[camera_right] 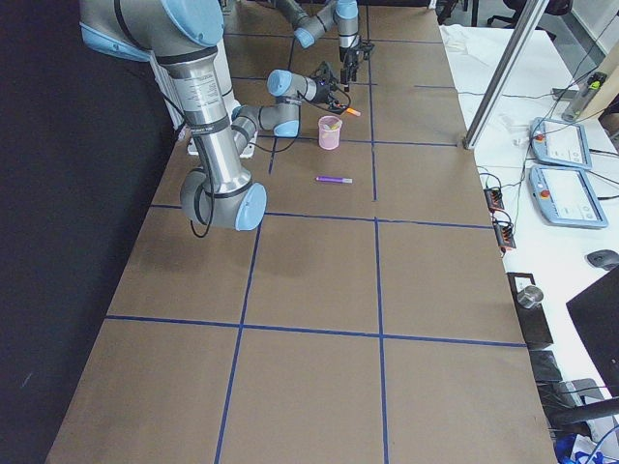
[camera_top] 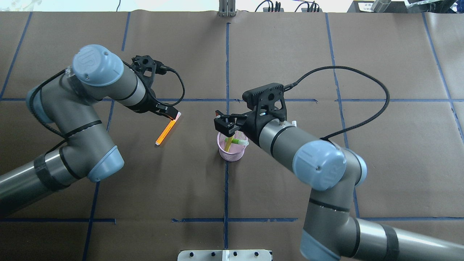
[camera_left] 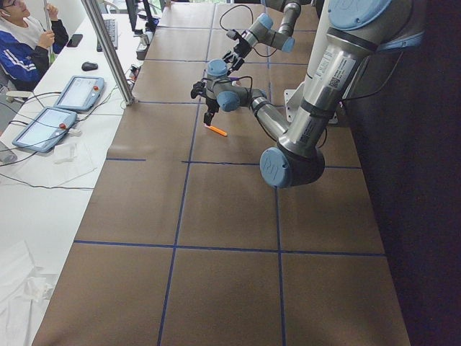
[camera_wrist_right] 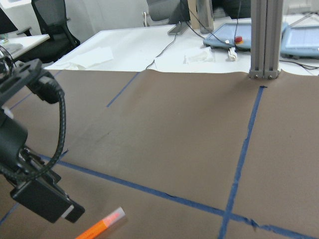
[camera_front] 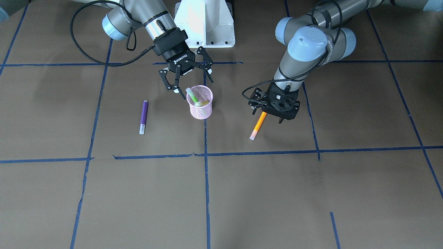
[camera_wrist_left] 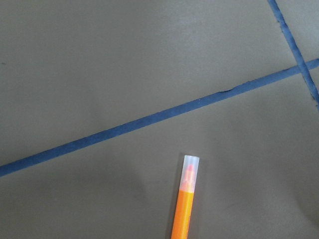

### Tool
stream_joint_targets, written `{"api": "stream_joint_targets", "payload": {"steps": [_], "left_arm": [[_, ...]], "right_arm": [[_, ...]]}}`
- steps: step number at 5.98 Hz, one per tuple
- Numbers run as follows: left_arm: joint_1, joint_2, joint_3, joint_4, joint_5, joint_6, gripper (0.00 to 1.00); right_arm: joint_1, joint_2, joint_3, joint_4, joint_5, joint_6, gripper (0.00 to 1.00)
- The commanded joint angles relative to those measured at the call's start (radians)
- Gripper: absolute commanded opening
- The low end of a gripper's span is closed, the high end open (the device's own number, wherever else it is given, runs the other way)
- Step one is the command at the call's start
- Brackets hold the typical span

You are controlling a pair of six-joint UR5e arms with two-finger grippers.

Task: Collect pens into pen holder
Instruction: 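Open and withdraw the right gripper while the left descends to the orange marker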

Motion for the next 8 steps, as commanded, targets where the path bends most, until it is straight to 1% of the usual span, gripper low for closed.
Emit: {"api": "stream_joint_targets", "payload": {"steps": [1,2,3,4,6,7,8], "left_arm": [[0.006,-0.075,0.119,-0.003,-0.002,0.057,1.0],[0.006,-0.084,0.136,-0.001,-0.002,0.059,1.0],[0.006,-0.113,0.198,-0.003,-0.003,0.059,1.0],[0.009,-0.127,0.222,-0.004,-0.003,0.052,1.0],[0.037,-0.127,0.227,-0.003,-0.002,0.027,1.0],[0.07,-0.121,0.23,-0.025,0.0,-0.049,1.0],[0.078,-0.117,0.236,-0.056,0.001,-0.053,1.0]], "right_arm": [[0.265,0.001,0.028,-0.246,0.533,0.168,1.0],[0.362,0.001,0.031,-0.368,0.693,0.162,1.0],[0.381,-0.018,0.031,-0.407,0.708,0.155,1.0],[0.392,-0.033,0.033,-0.409,0.7,0.156,1.0],[0.405,-0.036,0.033,-0.409,0.703,0.159,1.0],[0.406,-0.038,0.034,-0.409,0.703,0.159,1.0],[0.408,-0.038,0.033,-0.409,0.703,0.159,1.0]]}}
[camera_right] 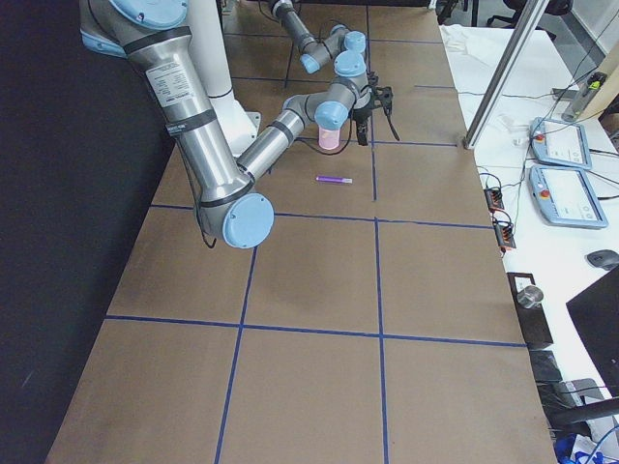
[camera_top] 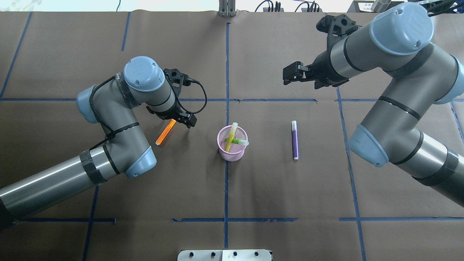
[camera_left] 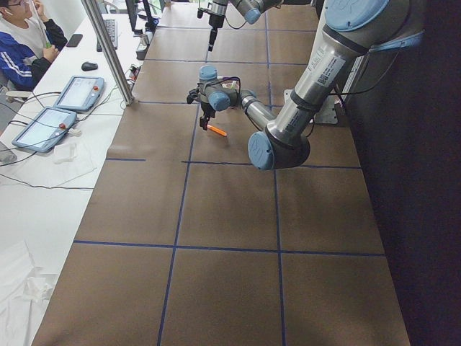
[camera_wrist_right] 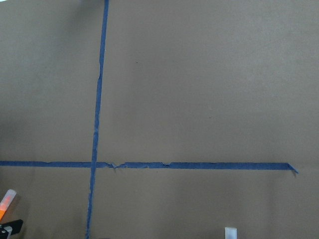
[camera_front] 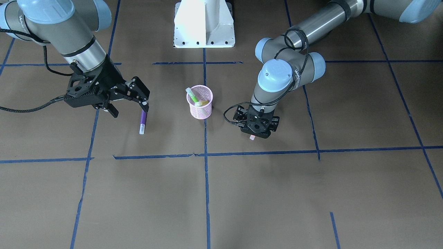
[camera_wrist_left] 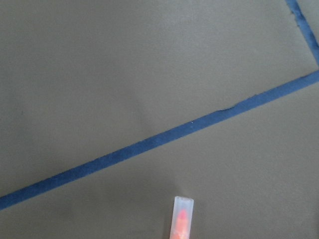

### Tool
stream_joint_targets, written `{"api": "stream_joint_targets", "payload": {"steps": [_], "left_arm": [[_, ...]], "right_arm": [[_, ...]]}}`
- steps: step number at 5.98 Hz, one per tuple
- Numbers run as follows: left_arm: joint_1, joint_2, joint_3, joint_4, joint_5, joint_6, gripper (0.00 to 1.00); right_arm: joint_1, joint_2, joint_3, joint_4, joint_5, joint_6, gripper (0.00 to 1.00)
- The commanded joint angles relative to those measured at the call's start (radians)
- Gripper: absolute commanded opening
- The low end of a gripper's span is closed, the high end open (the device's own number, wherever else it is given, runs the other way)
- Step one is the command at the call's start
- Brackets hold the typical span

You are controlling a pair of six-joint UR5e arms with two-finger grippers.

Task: Collect pens into pen holder
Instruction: 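Close the left gripper on the orange marker's cap end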

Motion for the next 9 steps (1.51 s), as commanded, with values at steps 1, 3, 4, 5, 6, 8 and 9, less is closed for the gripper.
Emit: {"api": "stream_joint_targets", "payload": {"steps": [1,3,4,5,6,8,9], "left_arm": [[0.014,0.006,0.005,-0.027,0.003,-0.018,1.0],[0.012,0.012,0.005,-0.027,0.003,-0.012,0.98],[0.006,0.012,0.006,-0.027,0.003,-0.012,0.97],[-0.006,0.012,0.005,-0.027,0.003,-0.009,0.97],[-0.026,0.012,0.006,-0.024,0.003,-0.009,0.96],[-0.029,0.012,0.014,-0.024,0.003,-0.009,0.89],[-0.023,0.012,0.023,-0.025,0.003,-0.012,0.88]], "right_arm": [[0.002,-0.001,-0.001,0.001,0.0,0.0,1.0],[0.002,-0.001,-0.001,0.0,0.002,0.0,1.0],[0.002,-0.001,-0.001,0.001,0.003,0.0,1.0],[0.002,-0.001,-0.001,0.001,0.002,0.0,1.0],[0.002,-0.002,0.001,0.001,0.0,0.0,1.0],[0.002,-0.004,0.001,0.001,-0.003,0.002,1.0],[0.002,-0.004,-0.001,0.003,-0.001,0.0,1.0]]}}
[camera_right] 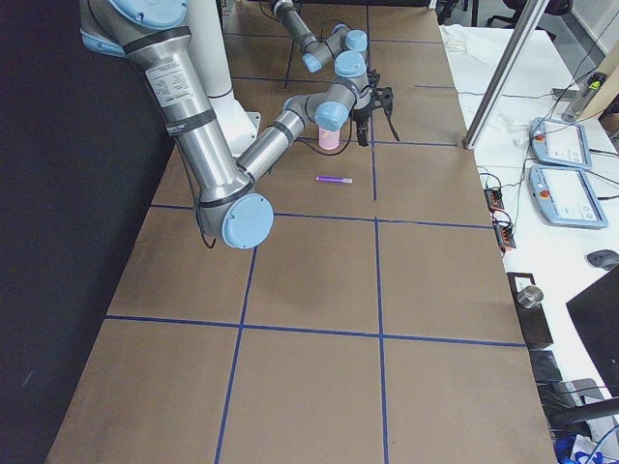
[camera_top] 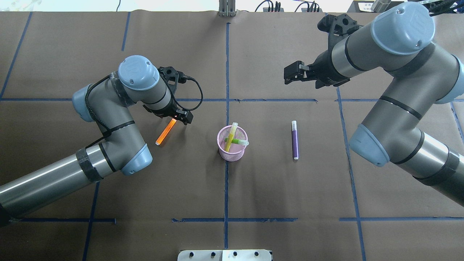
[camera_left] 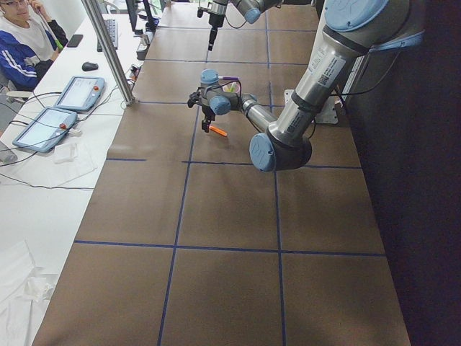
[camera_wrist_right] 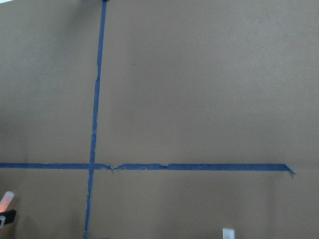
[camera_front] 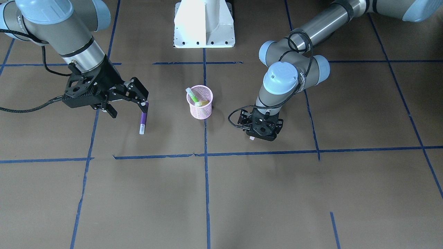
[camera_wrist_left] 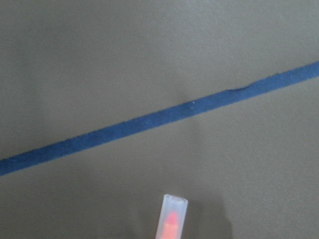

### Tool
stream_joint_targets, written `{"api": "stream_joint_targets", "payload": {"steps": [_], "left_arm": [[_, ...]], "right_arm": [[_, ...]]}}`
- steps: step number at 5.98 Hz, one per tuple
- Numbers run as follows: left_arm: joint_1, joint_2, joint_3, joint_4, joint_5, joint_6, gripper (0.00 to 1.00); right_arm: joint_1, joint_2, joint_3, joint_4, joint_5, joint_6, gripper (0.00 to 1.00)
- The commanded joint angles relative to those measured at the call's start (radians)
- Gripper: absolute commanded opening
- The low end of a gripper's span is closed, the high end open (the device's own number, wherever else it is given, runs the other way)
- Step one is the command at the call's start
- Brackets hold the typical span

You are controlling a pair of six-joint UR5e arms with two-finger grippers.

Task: Collect pens into pen holder
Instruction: 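Close the left gripper on the orange marker's cap end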

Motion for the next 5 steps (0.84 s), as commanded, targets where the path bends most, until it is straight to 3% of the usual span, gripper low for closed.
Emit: {"api": "stream_joint_targets", "payload": {"steps": [1,2,3,5], "left_arm": [[0.005,-0.002,0.011,-0.003,-0.002,-0.01,0.8],[0.008,-0.003,0.01,-0.004,0.0,-0.013,0.65],[0.008,-0.002,0.008,-0.006,-0.002,-0.007,0.37],[0.008,-0.002,0.005,-0.004,-0.002,-0.002,0.2]], "right_arm": [[0.0,0.0,0.0,0.001,0.001,-0.001,1.0],[0.002,0.0,0.0,0.001,0.001,-0.001,1.0],[0.002,0.0,0.0,0.001,0.002,-0.001,1.0],[0.002,0.0,0.002,0.001,0.004,-0.001,1.0]]}}
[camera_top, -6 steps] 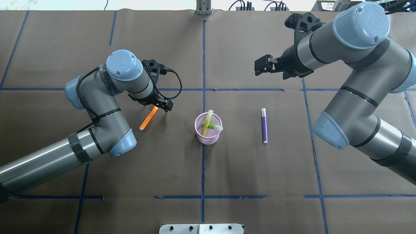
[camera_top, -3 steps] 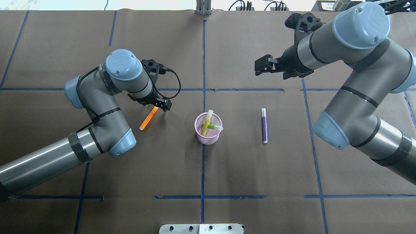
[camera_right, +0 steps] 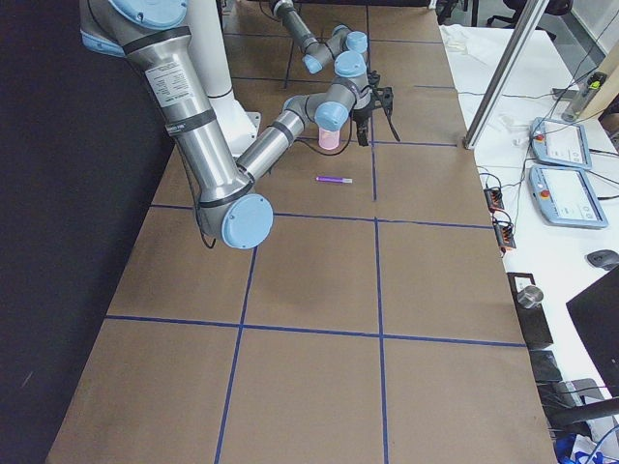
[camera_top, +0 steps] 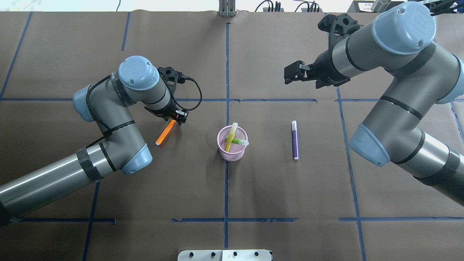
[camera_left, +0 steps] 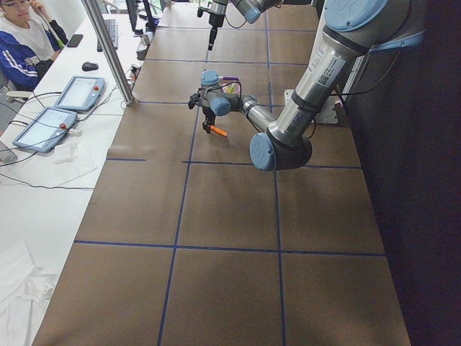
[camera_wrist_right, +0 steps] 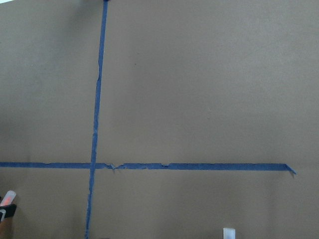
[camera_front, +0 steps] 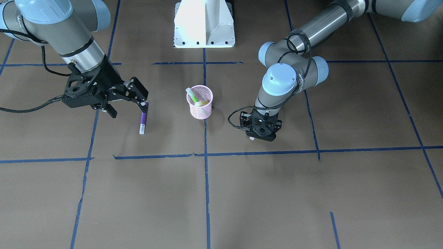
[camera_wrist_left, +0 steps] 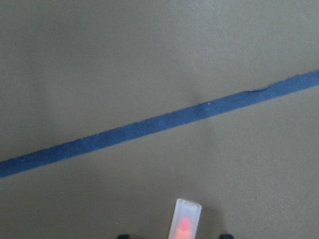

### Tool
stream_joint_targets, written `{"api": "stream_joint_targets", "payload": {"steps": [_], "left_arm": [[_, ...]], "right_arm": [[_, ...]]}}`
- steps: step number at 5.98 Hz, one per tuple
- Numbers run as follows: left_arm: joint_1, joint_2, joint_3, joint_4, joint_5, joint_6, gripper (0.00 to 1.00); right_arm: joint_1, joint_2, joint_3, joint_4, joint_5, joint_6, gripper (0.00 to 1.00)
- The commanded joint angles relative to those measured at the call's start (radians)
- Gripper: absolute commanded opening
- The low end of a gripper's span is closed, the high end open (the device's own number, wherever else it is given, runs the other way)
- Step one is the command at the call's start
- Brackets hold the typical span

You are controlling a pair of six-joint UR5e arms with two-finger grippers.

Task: Collect pens into pen holder
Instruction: 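Lift the orange marker upright with the left gripper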

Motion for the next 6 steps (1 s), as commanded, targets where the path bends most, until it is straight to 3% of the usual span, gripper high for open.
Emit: {"api": "stream_joint_targets", "payload": {"steps": [1,3,6], "left_arm": [[0.007,0.0,-0.002,0.002,0.0,0.002,0.09],[0.004,0.002,-0.031,0.01,-0.002,0.002,0.0],[-0.064,0.035,-0.222,0.004,-0.002,0.005,0.0]], "right_arm": [[0.0,0.0,0.002,0.0,0.0,0.002,1.0],[0.0,0.0,0.002,0.0,0.001,0.0,1.0],[0.0,-0.011,0.0,0.0,0.006,-0.002,1.0]]}}
